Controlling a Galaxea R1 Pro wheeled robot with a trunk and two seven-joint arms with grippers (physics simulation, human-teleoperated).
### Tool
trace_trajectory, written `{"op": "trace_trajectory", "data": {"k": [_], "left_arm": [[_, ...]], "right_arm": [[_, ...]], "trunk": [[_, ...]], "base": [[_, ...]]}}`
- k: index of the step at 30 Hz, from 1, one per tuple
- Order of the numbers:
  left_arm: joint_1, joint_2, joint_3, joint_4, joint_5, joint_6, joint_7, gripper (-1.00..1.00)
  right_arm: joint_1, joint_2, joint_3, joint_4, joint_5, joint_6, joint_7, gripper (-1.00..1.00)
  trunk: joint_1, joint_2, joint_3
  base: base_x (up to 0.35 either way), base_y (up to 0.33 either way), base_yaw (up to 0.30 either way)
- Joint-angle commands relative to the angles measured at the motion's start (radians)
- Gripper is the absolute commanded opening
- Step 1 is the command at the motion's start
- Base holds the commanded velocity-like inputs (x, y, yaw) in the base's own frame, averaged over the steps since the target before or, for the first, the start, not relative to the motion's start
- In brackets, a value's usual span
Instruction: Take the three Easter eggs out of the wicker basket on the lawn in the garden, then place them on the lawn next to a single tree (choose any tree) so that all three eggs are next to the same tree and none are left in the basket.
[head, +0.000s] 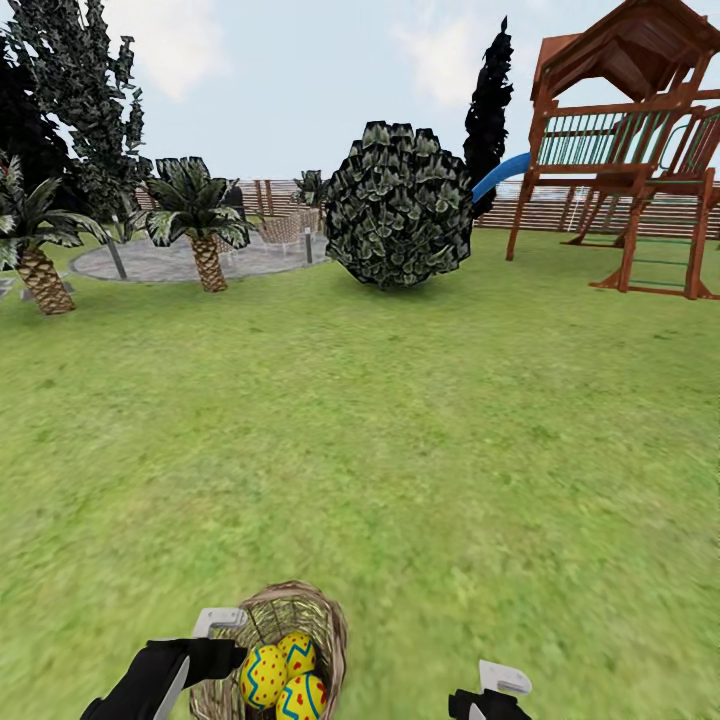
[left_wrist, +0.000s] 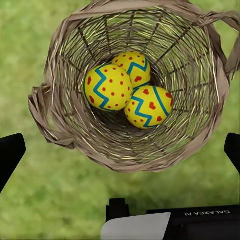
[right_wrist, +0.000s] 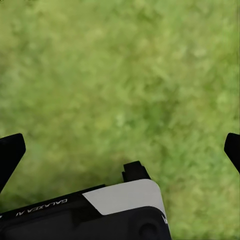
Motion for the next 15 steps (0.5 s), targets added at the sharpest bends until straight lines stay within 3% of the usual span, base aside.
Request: {"op": "trace_trajectory", "data": {"k": [1,6,15], "left_arm": [[0.000,-0.001,0.005,-0.001,-0.011,0.004,-0.009,1.00],[0.000,-0.001,0.005,-0.001,-0.011,0.004,-0.009,1.00],[0.000,-0.001,0.005,-0.002,-0.010,0.004,-0.009,1.00]], "right_arm": [[0.000,0.001,-0.003,-0.002,-0.007,0.003,-0.004,1.00],[0.000,0.001,-0.003,-0.002,-0.007,0.003,-0.004,1.00],[0.000,0.001,-0.003,-0.002,-0.007,0.003,-0.004,1.00]], "trunk": [[0.000,-0.001,-0.001],[0.000,-0.001,-0.001],[0.000,-0.001,-0.001]], "base": [[0.000,0.000,-0.001],[-0.014,0.015,0.000],[-0.075,0.109,0.000]]}}
